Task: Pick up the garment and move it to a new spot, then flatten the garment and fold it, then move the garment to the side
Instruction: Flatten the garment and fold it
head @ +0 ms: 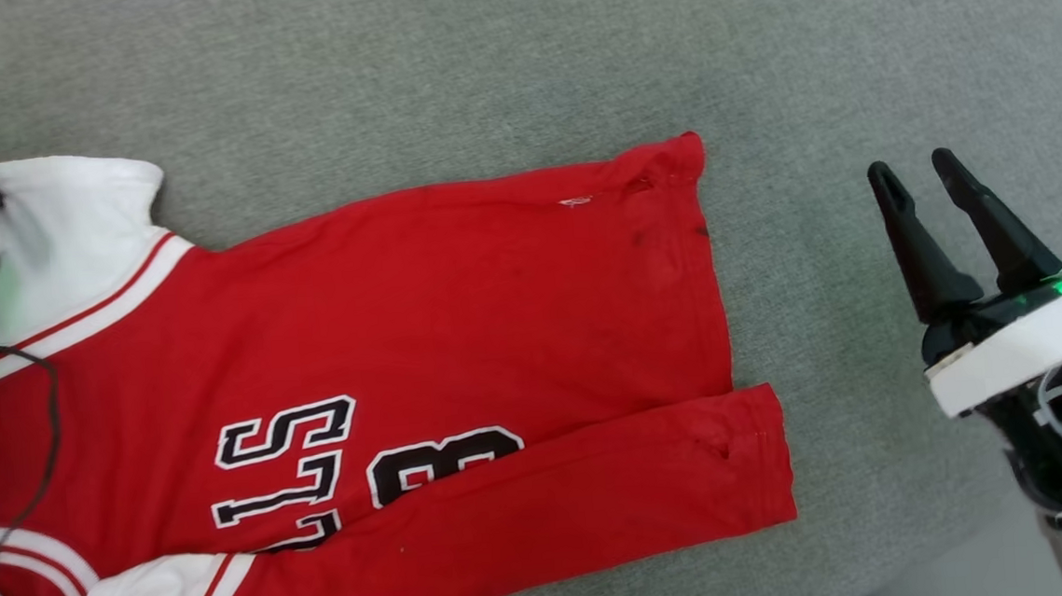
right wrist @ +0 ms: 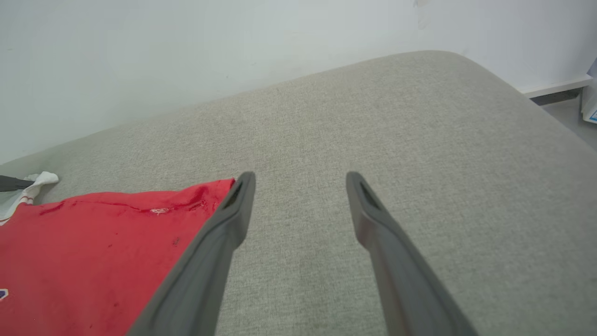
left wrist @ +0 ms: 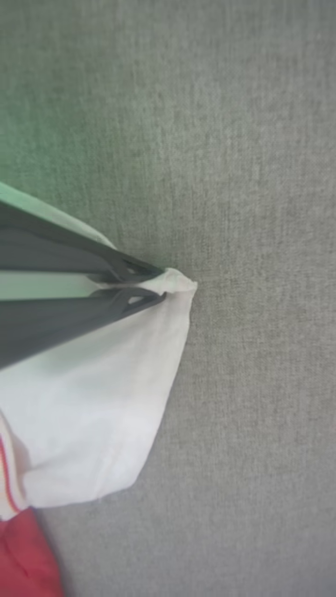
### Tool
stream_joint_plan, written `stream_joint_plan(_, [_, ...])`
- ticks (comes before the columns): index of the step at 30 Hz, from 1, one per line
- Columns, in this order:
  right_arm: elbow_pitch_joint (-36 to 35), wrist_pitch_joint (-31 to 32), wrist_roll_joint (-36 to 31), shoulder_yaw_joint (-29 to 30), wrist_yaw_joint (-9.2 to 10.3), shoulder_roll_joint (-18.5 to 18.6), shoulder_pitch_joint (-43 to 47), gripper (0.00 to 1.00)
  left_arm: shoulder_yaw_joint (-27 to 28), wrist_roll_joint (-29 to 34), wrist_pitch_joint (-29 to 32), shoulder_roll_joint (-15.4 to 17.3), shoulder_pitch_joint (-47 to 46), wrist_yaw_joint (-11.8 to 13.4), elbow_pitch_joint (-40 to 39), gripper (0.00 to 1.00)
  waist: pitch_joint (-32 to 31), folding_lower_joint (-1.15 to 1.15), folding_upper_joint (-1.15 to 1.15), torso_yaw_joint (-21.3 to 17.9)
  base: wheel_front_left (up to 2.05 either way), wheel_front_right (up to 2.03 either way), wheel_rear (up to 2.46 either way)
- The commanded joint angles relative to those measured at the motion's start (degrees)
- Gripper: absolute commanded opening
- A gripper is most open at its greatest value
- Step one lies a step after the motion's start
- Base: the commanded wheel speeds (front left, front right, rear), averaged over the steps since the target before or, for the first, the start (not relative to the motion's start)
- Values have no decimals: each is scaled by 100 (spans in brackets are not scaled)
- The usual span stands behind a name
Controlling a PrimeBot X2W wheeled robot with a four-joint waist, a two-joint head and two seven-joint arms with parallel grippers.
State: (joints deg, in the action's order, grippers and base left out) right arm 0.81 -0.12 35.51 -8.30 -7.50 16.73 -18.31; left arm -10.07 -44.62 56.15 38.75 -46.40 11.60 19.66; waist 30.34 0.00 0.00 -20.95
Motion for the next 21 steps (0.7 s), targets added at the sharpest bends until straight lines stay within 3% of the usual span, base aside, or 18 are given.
stream_joint_plan(1, [105, 227, 208, -4, 2, 148, -164, 100, -202, -10, -26, -274, 437, -58, 198, 0, -129, 0, 0, 170, 0, 0, 0])
stream_joint_plan(6, [595, 1449, 752, -32, 2, 565, -505, 100, -317, 155, -549, -446, 110, -280, 45, 0, -275, 0, 0, 608, 0, 0, 0])
stream_joint_plan(7, [595, 1449, 752, -32, 2, 565, -505, 100, -317, 155, -549, -446, 110, -280, 45, 0, -275, 0, 0, 608, 0, 0, 0])
stream_joint_plan(12, [863, 2819, 1187, -105, 2, 953, -856, 100, -537, 315, -1014, -735, -262, -542, -107, 0, -285, 0, 0, 1131, 0, 0, 0])
stream_joint_plan(21, [1086, 4105, 1224, -254, 2, 1038, -1493, 100, -747, 456, -1558, -1052, -534, -794, -305, 0, -142, 0, 0, 1688, 0, 0, 0])
